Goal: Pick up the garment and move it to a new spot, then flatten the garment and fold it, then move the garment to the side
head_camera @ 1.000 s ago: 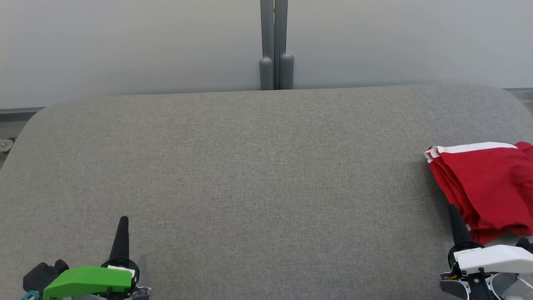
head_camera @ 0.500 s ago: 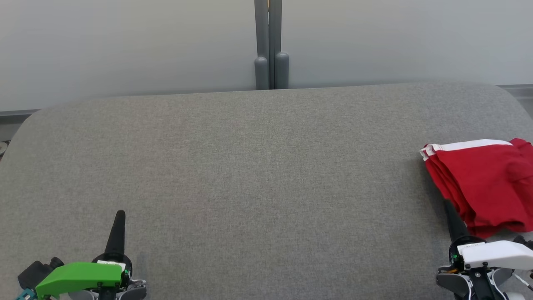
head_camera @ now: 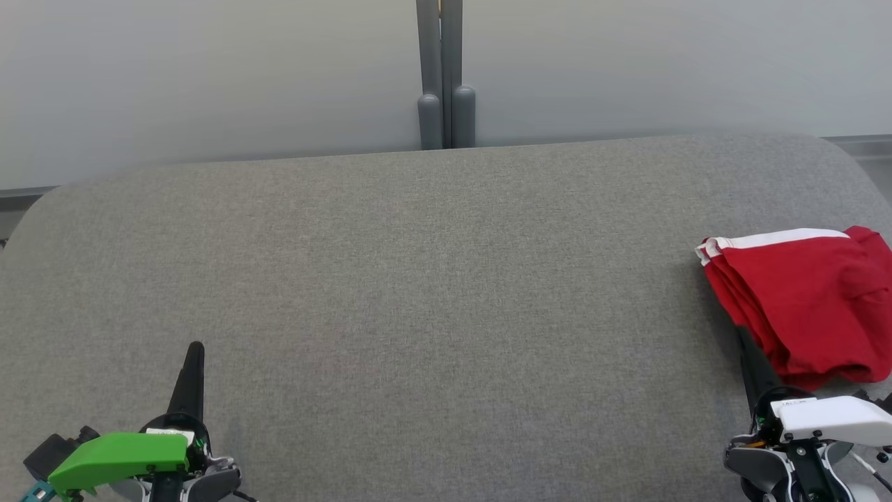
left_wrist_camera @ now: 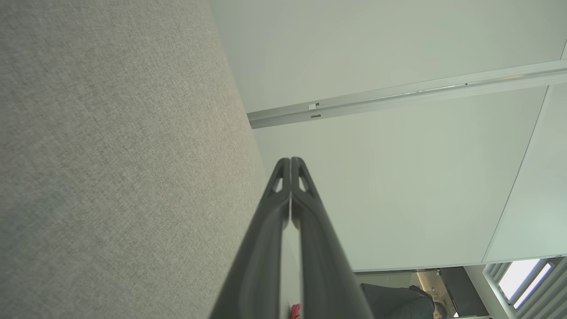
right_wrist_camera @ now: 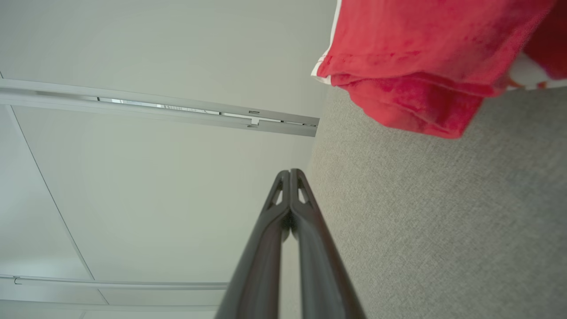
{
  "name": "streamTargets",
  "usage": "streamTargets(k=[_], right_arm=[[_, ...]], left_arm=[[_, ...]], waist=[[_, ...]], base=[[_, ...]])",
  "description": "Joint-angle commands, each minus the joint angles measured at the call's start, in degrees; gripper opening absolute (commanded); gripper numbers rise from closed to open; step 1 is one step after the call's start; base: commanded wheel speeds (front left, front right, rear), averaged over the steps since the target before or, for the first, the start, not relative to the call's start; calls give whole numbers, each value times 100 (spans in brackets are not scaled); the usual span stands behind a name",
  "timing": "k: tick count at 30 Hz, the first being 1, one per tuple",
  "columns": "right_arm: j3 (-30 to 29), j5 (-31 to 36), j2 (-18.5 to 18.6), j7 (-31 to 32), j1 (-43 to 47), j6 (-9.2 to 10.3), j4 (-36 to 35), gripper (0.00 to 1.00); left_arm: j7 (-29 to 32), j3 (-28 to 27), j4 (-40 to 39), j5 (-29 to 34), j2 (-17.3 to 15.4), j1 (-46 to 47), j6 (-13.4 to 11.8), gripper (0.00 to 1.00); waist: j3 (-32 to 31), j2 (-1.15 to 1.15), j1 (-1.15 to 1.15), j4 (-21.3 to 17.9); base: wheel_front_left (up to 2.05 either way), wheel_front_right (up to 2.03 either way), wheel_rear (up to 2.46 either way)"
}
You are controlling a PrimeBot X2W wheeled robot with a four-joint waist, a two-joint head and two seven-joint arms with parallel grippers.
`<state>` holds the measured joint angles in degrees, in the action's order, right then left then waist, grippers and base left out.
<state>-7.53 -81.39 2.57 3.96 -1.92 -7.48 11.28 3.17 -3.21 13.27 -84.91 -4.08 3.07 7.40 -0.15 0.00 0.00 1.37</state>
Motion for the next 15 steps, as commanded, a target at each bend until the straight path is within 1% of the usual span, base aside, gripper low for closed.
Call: streamTargets(k=[1, 15], right_arm=[[13, -137, 35, 31, -91, -3, -14, 0], [64, -827, 41, 178, -161, -2, 0, 0]], left_arm=[[38, -33, -42, -90, 6, 100, 13, 0], [196, -130, -80, -643, 23, 159, 15, 0]], waist=[[2, 0, 0, -7], [18, 0, 0, -91]], base=[[0, 0, 0], [0, 0, 0]])
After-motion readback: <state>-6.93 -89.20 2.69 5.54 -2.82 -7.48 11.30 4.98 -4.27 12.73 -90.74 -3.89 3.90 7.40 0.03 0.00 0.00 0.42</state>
